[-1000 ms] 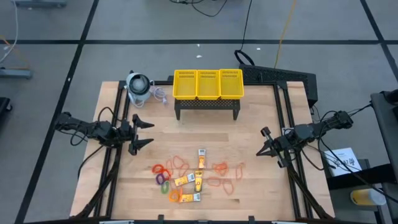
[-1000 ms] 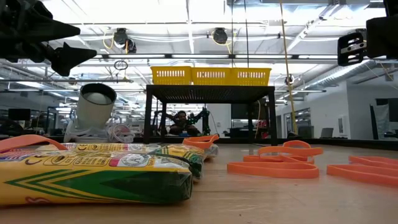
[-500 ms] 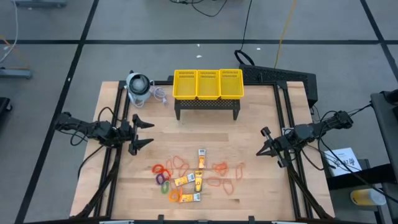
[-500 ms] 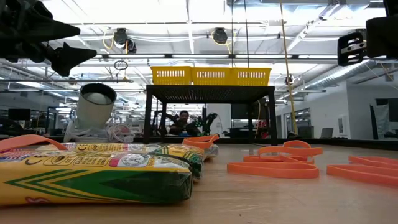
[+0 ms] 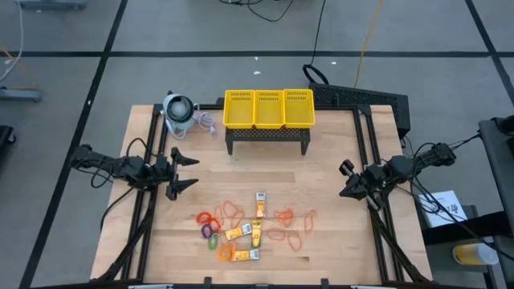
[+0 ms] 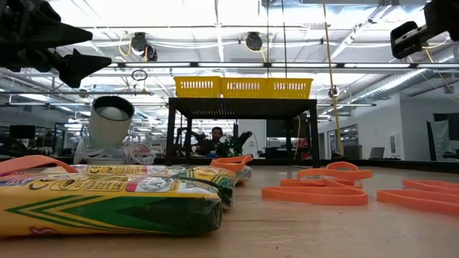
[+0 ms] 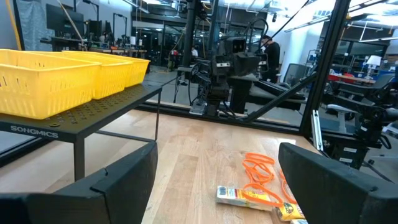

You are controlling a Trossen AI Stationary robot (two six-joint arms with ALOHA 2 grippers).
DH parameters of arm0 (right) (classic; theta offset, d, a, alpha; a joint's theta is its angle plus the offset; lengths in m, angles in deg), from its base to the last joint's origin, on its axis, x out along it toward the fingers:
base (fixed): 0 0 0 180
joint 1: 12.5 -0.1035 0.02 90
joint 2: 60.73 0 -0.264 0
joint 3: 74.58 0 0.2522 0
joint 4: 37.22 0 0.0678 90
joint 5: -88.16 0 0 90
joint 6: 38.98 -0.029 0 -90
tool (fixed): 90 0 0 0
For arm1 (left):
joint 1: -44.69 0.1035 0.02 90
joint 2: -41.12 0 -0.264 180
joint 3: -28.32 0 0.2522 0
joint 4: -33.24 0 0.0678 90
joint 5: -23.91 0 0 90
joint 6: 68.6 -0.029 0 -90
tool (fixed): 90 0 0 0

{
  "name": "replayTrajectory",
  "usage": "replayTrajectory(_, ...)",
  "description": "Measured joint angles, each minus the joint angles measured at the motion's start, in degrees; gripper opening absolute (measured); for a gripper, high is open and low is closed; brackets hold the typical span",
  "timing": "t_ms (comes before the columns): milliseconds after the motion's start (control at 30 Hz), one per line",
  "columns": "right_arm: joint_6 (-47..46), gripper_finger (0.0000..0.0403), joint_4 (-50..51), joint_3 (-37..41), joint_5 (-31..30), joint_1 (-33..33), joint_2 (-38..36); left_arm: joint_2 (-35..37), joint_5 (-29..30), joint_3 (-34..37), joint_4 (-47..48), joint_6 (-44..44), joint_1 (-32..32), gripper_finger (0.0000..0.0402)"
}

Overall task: Pick & Place Office Desk Supplies
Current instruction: Put the orange rubber band into the right yellow bin on the shelf

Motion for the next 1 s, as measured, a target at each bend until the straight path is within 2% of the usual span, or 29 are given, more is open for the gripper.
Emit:
replayTrajectory(100, 0.3, 0.0000, -2.7, 1.1, -1.5, 0.0, 0.4, 0.0, 0.0, 0.0, 0.0, 0.0, 0.0, 0.0340)
replayTrajectory(200, -1.6, 0.0000, -8.3, 1.1, -0.4, -0.4, 2.6, 0.0, 0.0, 0.0, 0.0, 0.0, 0.0, 0.0340)
replayTrajectory(367, 0.8, 0.0000, -23.1, 1.1, 3.5, -3.4, 10.2, 0.0, 0.0, 0.0, 0.0, 0.0, 0.0, 0.0340)
replayTrajectory(467, 3.9, 0.0000, -29.7, 1.1, 2.3, -6.0, 17.3, 0.0, 0.0, 0.0, 0.0, 0.0, 0.0, 0.0340)
replayTrajectory(600, 6.0, 0.0000, -35.2, 1.1, -6.6, -8.1, 28.4, 0.0, 0.0, 0.0, 0.0, 0.0, 0.0, 0.0340)
replayTrajectory(700, 2.5, 0.0000, -40.0, 0.5, -11.8, -8.7, 36.6, 0.0, 0.0, 0.0, 0.0, 0.0, 0.0, 0.0340)
replayTrajectory(833, -4.7, 0.0000, -40.5, -2.9, -11.4, -9.0, 46.9, 0.0, 0.0, 0.0, 0.0, 0.0, 0.0, 0.0340)
replayTrajectory(1000, -7.3, 0.0006, -38.2, -10.9, -13.4, -9.0, 59.0, 0.0, 0.0, 0.0, 0.0, 0.0, 0.0, 0.0340)
